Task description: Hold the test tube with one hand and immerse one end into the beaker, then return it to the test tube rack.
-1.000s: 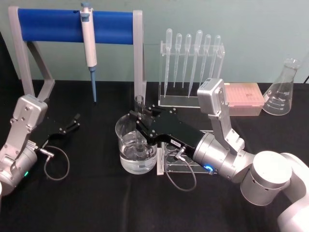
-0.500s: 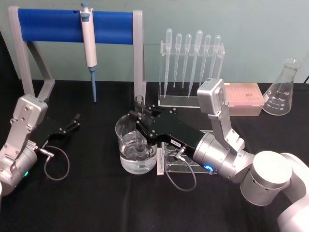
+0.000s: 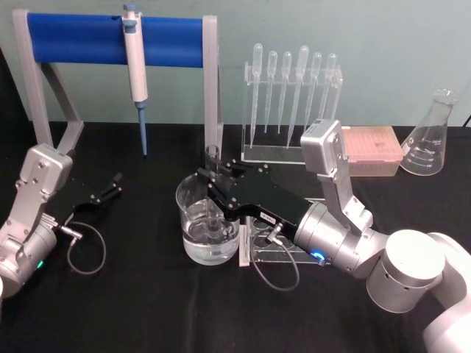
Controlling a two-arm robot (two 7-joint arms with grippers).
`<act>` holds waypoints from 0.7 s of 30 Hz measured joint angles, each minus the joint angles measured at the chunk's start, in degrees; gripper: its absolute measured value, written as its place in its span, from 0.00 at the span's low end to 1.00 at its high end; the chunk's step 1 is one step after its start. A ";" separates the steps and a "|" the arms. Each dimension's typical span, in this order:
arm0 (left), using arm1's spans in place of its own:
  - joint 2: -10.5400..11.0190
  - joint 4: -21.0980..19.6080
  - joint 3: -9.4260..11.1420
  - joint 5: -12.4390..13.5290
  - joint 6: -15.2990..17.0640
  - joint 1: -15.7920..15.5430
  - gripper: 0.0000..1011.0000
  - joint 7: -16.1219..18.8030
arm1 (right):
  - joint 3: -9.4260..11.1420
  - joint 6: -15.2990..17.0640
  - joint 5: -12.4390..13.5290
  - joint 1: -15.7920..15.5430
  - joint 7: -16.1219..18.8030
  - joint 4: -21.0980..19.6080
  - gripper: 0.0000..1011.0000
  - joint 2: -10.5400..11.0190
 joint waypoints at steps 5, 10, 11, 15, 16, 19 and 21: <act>0.00 0.00 0.00 0.00 0.00 0.00 0.99 0.00 | 0.00 0.00 0.00 0.00 0.00 0.00 0.22 0.00; 0.00 0.00 0.00 0.00 0.00 0.00 0.99 0.00 | 0.00 0.00 0.00 0.00 0.01 0.00 0.22 0.00; 0.00 0.00 0.00 0.00 0.00 0.00 0.99 0.00 | 0.00 0.00 0.00 0.00 0.00 0.00 0.22 0.00; 0.00 0.00 0.00 0.00 0.00 0.00 0.99 0.00 | 0.00 0.00 0.00 0.00 0.00 0.00 0.22 0.00; 0.00 0.00 0.00 0.00 0.00 0.00 0.99 0.00 | 0.00 0.00 0.00 0.00 0.00 0.00 0.22 0.00; 0.00 0.00 0.00 0.00 0.00 0.00 0.99 0.00 | 0.00 0.00 0.00 0.00 0.01 0.00 0.22 0.00; 0.00 0.00 0.00 0.00 0.00 0.00 0.99 0.00 | 0.00 0.00 0.00 0.00 0.00 0.00 0.22 0.00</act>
